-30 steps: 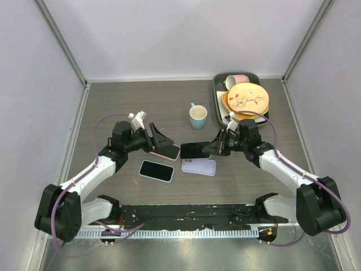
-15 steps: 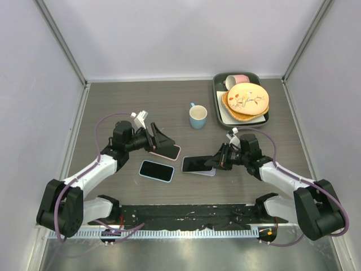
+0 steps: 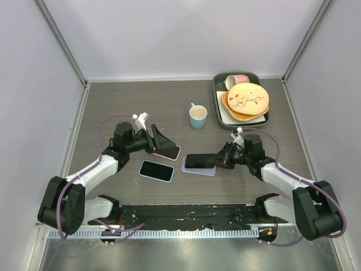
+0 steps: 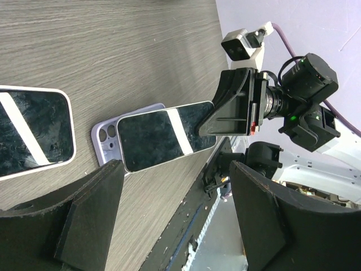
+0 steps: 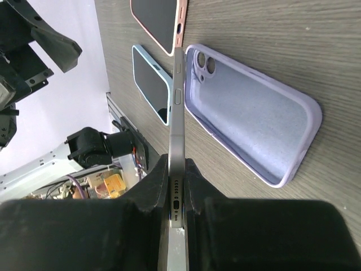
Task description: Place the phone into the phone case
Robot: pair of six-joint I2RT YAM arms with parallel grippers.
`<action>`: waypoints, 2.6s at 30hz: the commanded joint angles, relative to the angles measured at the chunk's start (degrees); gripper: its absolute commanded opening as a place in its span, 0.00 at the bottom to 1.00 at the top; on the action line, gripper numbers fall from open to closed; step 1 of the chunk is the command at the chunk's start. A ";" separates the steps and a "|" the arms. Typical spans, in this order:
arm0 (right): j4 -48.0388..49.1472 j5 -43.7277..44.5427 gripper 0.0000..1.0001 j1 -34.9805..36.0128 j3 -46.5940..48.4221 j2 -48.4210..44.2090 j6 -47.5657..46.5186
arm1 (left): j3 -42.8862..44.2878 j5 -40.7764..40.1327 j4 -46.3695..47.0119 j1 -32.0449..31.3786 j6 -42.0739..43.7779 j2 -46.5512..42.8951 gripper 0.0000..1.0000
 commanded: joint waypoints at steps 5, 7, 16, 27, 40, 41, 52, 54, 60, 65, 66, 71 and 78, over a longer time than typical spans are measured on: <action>2.58 -3.38 0.01 -1.07 2.58 2.46 -2.49 | -0.95 1.70 3.55 0.37 -0.70 -0.02 0.79; 3.11 -3.81 0.01 -1.07 2.23 3.61 -2.41 | -0.86 1.61 3.55 0.28 -0.70 0.07 0.79; 7.59 -4.87 0.01 -1.07 -0.15 7.38 -1.53 | -0.25 2.31 4.52 0.28 -0.96 1.92 0.79; 2.52 -1.28 0.01 -1.07 2.48 15.82 -10.29 | 0.11 3.02 5.14 0.28 -0.96 3.15 0.79; 1.80 -2.41 0.01 -1.07 5.48 29.62 -15.23 | 0.46 3.46 5.31 0.28 -0.79 4.55 0.79; 1.53 -2.15 0.01 -0.98 5.56 29.45 -15.41 | 0.46 3.46 5.31 0.28 -0.79 4.64 0.79; -4.70 1.36 0.05 -1.07 7.23 28.31 -18.22 | 2.22 4.25 3.29 0.37 0.62 5.61 0.77; -6.02 2.94 0.08 -0.81 7.23 28.04 -18.75 | 2.74 4.07 2.68 0.28 1.23 5.52 0.77; -10.86 7.52 0.18 0.60 8.81 27.95 -20.33 | 3.88 3.28 0.30 0.10 3.08 5.43 0.77; -14.80 13.05 0.39 2.62 9.60 25.59 -20.69 | 8.19 0.21 -9.53 -1.04 9.14 6.13 0.76; -15.86 15.49 0.43 2.89 10.22 24.62 -21.12 | 9.93 -1.27 -12.41 -1.65 11.15 6.22 0.76; -21.40 21.66 0.50 5.69 12.42 22.60 -21.92 | 14.25 -5.15 -17.09 -3.94 14.41 6.75 0.76; -27.03 29.84 0.54 9.65 16.28 21.10 -23.32 | 20.40 -15.08 -27.02 -11.22 19.25 10.87 0.76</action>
